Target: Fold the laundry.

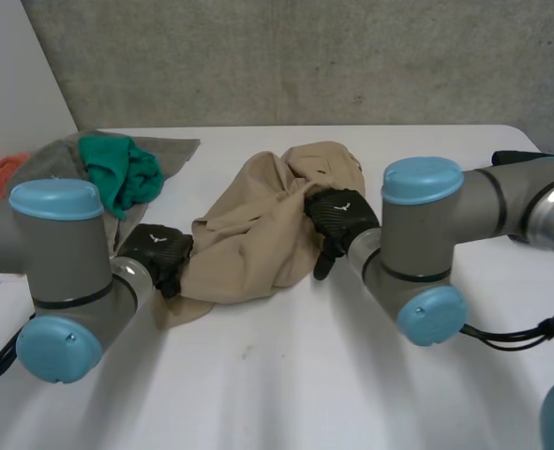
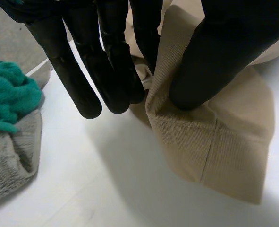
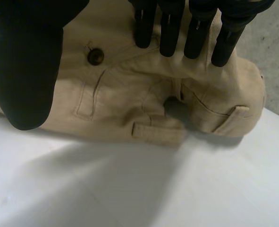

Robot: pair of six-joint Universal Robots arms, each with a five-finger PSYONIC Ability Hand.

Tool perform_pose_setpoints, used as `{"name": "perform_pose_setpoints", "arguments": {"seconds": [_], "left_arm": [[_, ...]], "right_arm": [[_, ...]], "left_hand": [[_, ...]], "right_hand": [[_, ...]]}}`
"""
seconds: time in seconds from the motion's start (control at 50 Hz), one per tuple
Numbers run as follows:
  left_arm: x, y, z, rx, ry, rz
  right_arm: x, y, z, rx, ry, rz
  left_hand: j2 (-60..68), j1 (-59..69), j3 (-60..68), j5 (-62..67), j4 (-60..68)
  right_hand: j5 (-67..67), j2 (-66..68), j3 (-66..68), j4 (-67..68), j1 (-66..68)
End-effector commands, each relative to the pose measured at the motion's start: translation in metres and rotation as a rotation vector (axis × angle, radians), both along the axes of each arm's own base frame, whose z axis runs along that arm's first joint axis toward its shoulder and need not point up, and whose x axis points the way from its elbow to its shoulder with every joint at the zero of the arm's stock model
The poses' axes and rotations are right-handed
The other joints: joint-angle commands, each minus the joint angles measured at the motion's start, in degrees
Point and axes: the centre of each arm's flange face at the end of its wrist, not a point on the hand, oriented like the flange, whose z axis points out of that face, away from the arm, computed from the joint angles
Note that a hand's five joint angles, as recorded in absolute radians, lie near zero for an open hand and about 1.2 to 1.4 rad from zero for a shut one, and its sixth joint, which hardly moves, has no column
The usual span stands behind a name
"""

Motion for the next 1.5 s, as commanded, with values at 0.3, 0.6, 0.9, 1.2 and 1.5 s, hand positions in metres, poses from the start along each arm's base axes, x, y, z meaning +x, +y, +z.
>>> {"name": "perform_pose_setpoints", "arguments": {"seconds": [0.3, 0.6, 0.9, 1.2, 1.5], "left_arm": [[0.011, -0.017, 0.031, -0.053, 0.092, 0.090], [0.018, 0.007, 0.179, -0.357, 0.368, 0.061], [0.039, 0.059, 0.361, -0.926, 0.607, 0.011], [-0.017, -0.081, 0.241, -0.767, 0.450, 0.033], [-0.031, -0.122, 0.171, -0.651, 0.351, 0.158]], "right_arm": [[0.038, -0.004, -0.028, -0.085, -0.025, 0.026], [-0.039, -0.029, 0.160, -0.381, -0.130, -0.095], [-0.070, 0.010, 0.306, -0.779, -0.246, -0.099], [-0.029, -0.069, 0.192, -0.763, -0.240, -0.197], [-0.023, -0.124, 0.101, -0.763, -0.011, -0.342]], "left_hand": [[13.53, 14.59, 14.00, 14.35, 13.52], [13.53, 14.59, 14.00, 14.35, 13.52], [13.53, 14.59, 14.00, 14.35, 13.52], [13.53, 14.59, 14.00, 14.35, 13.52], [-56.47, -55.41, -56.00, -55.65, -56.48]], "right_hand": [[61.96, 60.07, 60.53, 60.36, 59.02], [64.40, 62.51, 62.97, 62.79, 61.45], [64.40, 62.51, 62.97, 62.79, 61.45], [64.40, 62.51, 62.97, 62.79, 61.45], [-5.60, -7.49, -7.03, -7.21, -8.55]]}}
